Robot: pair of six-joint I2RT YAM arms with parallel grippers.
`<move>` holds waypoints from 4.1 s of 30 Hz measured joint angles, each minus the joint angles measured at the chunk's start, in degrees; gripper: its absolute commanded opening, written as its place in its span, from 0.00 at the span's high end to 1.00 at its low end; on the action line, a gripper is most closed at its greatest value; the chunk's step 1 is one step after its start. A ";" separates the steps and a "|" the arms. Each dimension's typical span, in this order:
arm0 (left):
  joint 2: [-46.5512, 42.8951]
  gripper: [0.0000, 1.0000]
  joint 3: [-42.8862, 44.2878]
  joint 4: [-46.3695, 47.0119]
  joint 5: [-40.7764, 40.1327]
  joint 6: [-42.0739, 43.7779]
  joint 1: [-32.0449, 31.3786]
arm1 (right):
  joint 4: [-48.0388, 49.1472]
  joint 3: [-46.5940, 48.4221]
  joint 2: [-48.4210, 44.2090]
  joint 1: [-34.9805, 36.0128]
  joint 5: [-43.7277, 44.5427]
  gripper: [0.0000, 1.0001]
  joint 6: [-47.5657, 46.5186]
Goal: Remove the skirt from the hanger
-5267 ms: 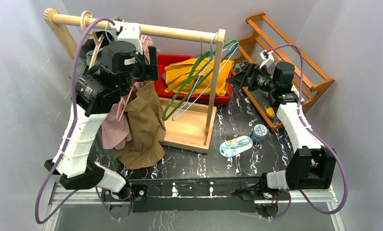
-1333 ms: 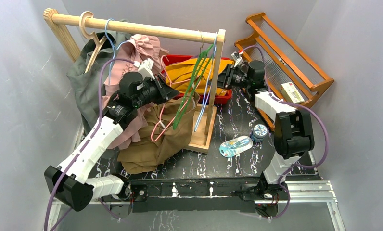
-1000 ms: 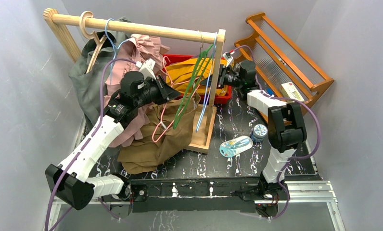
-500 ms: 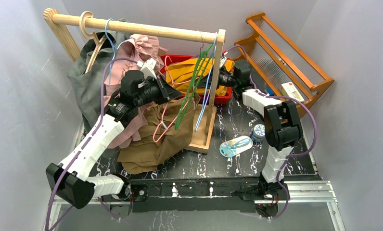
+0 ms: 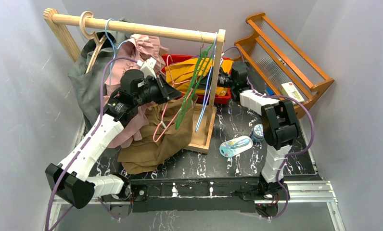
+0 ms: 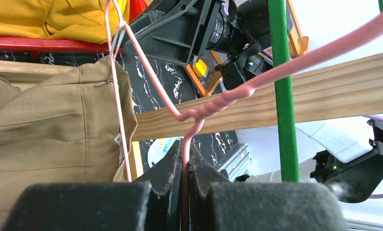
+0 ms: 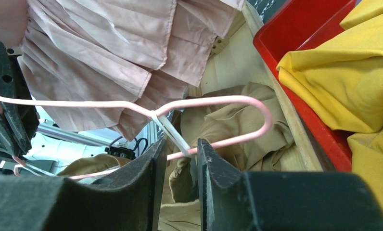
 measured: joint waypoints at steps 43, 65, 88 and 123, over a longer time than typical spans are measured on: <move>3.10 1.00 1.09 0.13 2.95 -0.79 0.11 | -0.15 0.42 1.14 -1.51 -0.02 0.67 -0.76; 3.10 1.00 1.11 0.15 2.97 -0.76 0.11 | 2.71 0.44 1.14 -0.31 -0.02 1.00 2.34; 1.20 1.00 2.89 -7.45 2.21 11.30 0.15 | -10.43 1.09 0.48 -3.30 9.33 1.00 1.77; 4.07 1.00 -12.57 44.98 -13.92 17.73 0.13 | -12.07 -2.12 -4.98 -1.79 1.09 1.00 3.26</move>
